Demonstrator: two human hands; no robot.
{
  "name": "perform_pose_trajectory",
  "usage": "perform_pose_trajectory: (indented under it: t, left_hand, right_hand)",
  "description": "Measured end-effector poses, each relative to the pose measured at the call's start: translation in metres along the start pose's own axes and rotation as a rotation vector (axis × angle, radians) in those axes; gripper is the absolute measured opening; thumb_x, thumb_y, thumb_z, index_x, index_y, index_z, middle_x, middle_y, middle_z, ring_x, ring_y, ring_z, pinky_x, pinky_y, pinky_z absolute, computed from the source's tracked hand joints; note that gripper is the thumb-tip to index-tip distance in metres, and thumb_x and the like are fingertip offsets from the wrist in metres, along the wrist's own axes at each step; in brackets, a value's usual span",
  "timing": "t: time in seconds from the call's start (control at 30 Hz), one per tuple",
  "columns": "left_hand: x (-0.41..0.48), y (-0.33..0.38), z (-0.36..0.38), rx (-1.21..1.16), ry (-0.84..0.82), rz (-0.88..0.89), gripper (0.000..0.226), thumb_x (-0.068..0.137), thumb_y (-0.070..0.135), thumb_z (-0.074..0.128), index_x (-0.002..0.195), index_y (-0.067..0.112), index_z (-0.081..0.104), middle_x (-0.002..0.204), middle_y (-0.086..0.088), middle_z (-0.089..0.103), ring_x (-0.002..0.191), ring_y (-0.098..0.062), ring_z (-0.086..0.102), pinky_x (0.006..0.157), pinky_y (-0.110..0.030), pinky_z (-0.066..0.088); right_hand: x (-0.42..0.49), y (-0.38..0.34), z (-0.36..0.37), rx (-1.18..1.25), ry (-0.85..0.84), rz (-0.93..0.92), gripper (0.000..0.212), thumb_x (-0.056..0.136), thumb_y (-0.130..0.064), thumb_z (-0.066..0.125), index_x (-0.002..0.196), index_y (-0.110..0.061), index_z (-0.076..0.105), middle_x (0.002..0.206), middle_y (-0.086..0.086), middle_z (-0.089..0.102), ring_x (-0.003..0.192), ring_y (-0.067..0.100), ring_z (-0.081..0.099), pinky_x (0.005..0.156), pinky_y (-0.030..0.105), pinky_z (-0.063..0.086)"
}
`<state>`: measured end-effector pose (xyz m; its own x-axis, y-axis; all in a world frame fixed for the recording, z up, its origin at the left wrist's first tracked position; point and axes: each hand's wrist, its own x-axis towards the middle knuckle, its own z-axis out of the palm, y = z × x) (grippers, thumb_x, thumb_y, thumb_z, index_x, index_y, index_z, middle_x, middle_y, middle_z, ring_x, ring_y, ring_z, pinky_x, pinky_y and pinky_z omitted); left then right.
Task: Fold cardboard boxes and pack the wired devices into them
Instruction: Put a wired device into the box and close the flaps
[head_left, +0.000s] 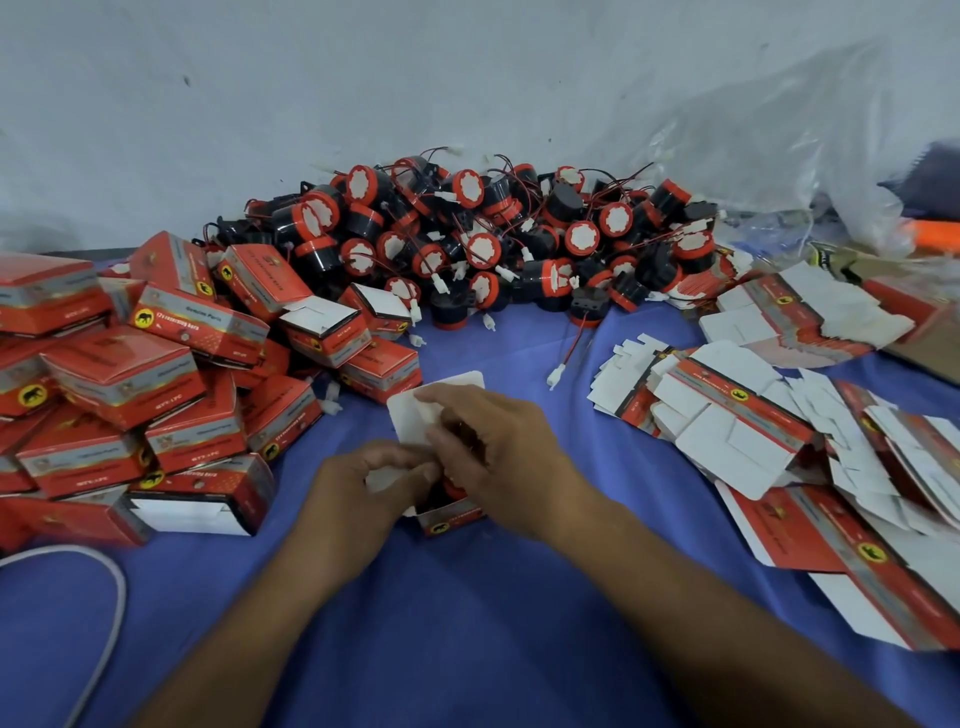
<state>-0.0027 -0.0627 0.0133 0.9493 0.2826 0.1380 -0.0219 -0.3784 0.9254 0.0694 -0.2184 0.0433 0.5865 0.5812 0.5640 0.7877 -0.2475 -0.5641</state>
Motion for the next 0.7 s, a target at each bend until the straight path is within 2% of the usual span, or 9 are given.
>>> perform_pose_trajectory:
  t: [0.1, 0.2, 0.3, 0.37, 0.43, 0.53, 0.63, 0.7]
  left_hand:
    - [0.0, -0.003, 0.003, -0.082, 0.058, -0.026, 0.015, 0.088, 0.01, 0.071, 0.08, 0.021, 0.076, 0.094, 0.006, 0.073, 0.082, -0.01, 0.07, 0.069, -0.015, 0.052]
    - [0.0, -0.007, 0.009, -0.006, 0.161, -0.012, 0.016, 0.086, 0.02, 0.075, 0.077, 0.033, 0.073, 0.102, 0.01, 0.065, 0.09, -0.003, 0.064, 0.075, -0.016, 0.049]
    - [-0.002, -0.008, 0.011, 0.078, 0.249, 0.024, 0.021, 0.084, 0.026, 0.076, 0.089, 0.041, 0.062, 0.106, 0.011, 0.06, 0.094, -0.002, 0.06, 0.076, -0.019, 0.046]
    - [-0.002, -0.008, 0.012, 0.005, 0.294, 0.003, 0.038, 0.082, 0.016, 0.078, 0.098, 0.041, 0.053, 0.106, 0.011, 0.059, 0.089, -0.003, 0.061, 0.072, -0.023, 0.05]
    - [-0.002, -0.006, 0.011, -0.104, 0.354, -0.008, 0.045, 0.082, 0.009, 0.077, 0.102, 0.04, 0.051, 0.103, 0.012, 0.058, 0.083, 0.003, 0.061, 0.068, -0.02, 0.051]
    - [-0.005, -0.006, 0.01, -0.259, 0.39, 0.015, 0.043, 0.082, 0.004, 0.075, 0.104, 0.032, 0.052, 0.1, 0.007, 0.059, 0.079, 0.003, 0.063, 0.067, -0.016, 0.053]
    - [-0.009, -0.007, 0.011, -0.296, 0.347, 0.065, 0.042, 0.081, -0.001, 0.074, 0.104, 0.026, 0.053, 0.1, 0.003, 0.06, 0.08, -0.001, 0.065, 0.066, -0.012, 0.052]
    - [-0.009, -0.006, 0.013, -0.291, 0.338, 0.07, 0.04, 0.082, -0.001, 0.074, 0.103, 0.026, 0.054, 0.097, 0.002, 0.062, 0.082, -0.007, 0.068, 0.068, -0.015, 0.053]
  right_hand:
    - [-0.003, 0.007, 0.001, 0.008, -0.033, 0.093, 0.027, 0.096, -0.011, 0.063, 0.123, -0.005, 0.063, 0.086, 0.005, 0.068, 0.073, 0.02, 0.063, 0.07, 0.036, 0.054]
    - [-0.003, 0.012, 0.0, -0.033, -0.072, 0.131, 0.028, 0.096, -0.018, 0.066, 0.12, -0.006, 0.062, 0.097, 0.009, 0.073, 0.085, 0.029, 0.068, 0.076, 0.044, 0.055]
    - [-0.004, 0.011, 0.003, -0.095, -0.128, 0.108, 0.024, 0.096, -0.02, 0.065, 0.116, -0.008, 0.065, 0.102, 0.008, 0.072, 0.091, 0.032, 0.066, 0.077, 0.047, 0.053]
    - [-0.003, 0.009, 0.006, -0.121, -0.191, 0.104, 0.02, 0.097, -0.02, 0.061, 0.115, -0.011, 0.067, 0.103, 0.007, 0.07, 0.095, 0.031, 0.062, 0.078, 0.047, 0.051]
    - [-0.002, 0.008, 0.008, -0.123, -0.243, 0.089, 0.021, 0.099, -0.018, 0.059, 0.115, -0.012, 0.071, 0.105, 0.008, 0.067, 0.101, 0.029, 0.058, 0.082, 0.047, 0.049]
    - [-0.003, 0.007, 0.012, -0.118, -0.243, 0.07, 0.023, 0.1, -0.017, 0.058, 0.116, -0.01, 0.074, 0.102, 0.008, 0.06, 0.105, 0.025, 0.05, 0.084, 0.044, 0.047]
    - [-0.003, 0.008, 0.012, -0.155, -0.268, 0.071, 0.024, 0.101, -0.017, 0.056, 0.116, -0.01, 0.074, 0.1, 0.008, 0.059, 0.103, 0.024, 0.049, 0.085, 0.04, 0.046]
    - [-0.003, 0.008, 0.013, -0.175, -0.258, 0.075, 0.022, 0.1, -0.019, 0.056, 0.112, -0.012, 0.072, 0.099, 0.005, 0.062, 0.1, 0.022, 0.051, 0.085, 0.038, 0.046]
